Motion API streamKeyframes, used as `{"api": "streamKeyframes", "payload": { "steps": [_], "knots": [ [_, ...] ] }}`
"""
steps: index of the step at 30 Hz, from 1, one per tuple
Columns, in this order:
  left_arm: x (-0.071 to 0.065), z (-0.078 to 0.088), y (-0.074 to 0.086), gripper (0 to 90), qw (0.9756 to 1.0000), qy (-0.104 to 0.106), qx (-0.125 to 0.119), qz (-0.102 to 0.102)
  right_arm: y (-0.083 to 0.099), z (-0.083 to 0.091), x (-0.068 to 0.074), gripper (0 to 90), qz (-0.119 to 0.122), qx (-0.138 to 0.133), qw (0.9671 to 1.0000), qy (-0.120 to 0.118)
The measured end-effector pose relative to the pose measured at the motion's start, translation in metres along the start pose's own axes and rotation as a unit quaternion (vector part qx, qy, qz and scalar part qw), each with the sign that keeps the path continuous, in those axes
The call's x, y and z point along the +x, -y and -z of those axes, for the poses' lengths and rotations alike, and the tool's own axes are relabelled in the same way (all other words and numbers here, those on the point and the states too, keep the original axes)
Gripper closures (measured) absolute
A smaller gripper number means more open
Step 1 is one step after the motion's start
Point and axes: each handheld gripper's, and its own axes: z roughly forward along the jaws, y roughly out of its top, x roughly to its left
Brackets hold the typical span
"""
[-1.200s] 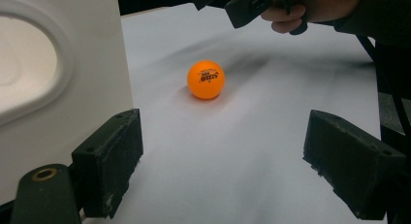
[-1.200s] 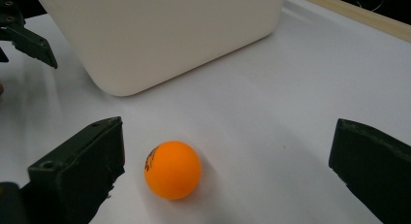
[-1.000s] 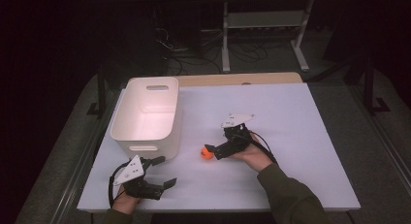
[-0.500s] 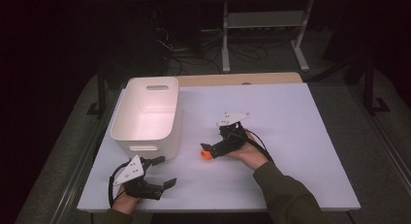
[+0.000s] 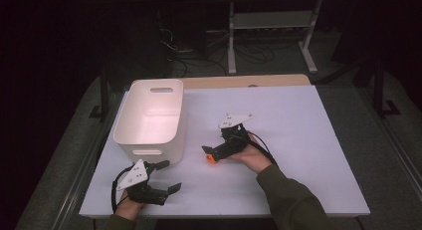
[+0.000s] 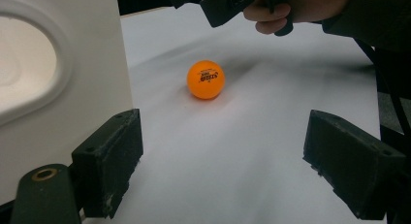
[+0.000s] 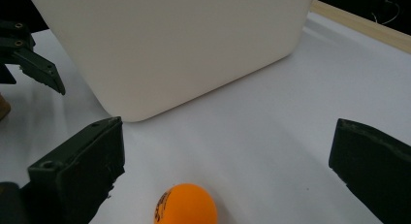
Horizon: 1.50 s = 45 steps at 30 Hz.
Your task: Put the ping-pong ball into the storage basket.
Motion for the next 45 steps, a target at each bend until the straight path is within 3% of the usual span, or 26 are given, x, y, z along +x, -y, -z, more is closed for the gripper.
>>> {"api": "streamKeyframes", "payload": {
  "steps": [7, 27, 45],
  "knots": [
    [0.0, 0.0, 0.0, 14.0, 1.0, 0.0, 0.001, -0.002, 0.001, -0.001, 0.0, 0.0, -0.002, 0.003, 1.0, -0.004],
    [-0.001, 0.0, 0.0, 14.0, 1.0, 0.001, 0.003, -0.003, 0.009, -0.011, 0.003, 0.0, -0.007, 0.056, 0.9982, -0.018],
    [-0.001, 0.0, 0.0, 14.0, 1.0, 0.001, 0.003, -0.004, 0.018, -0.023, 0.008, 0.0, -0.004, 0.082, 0.9963, -0.025]
  ]
}}
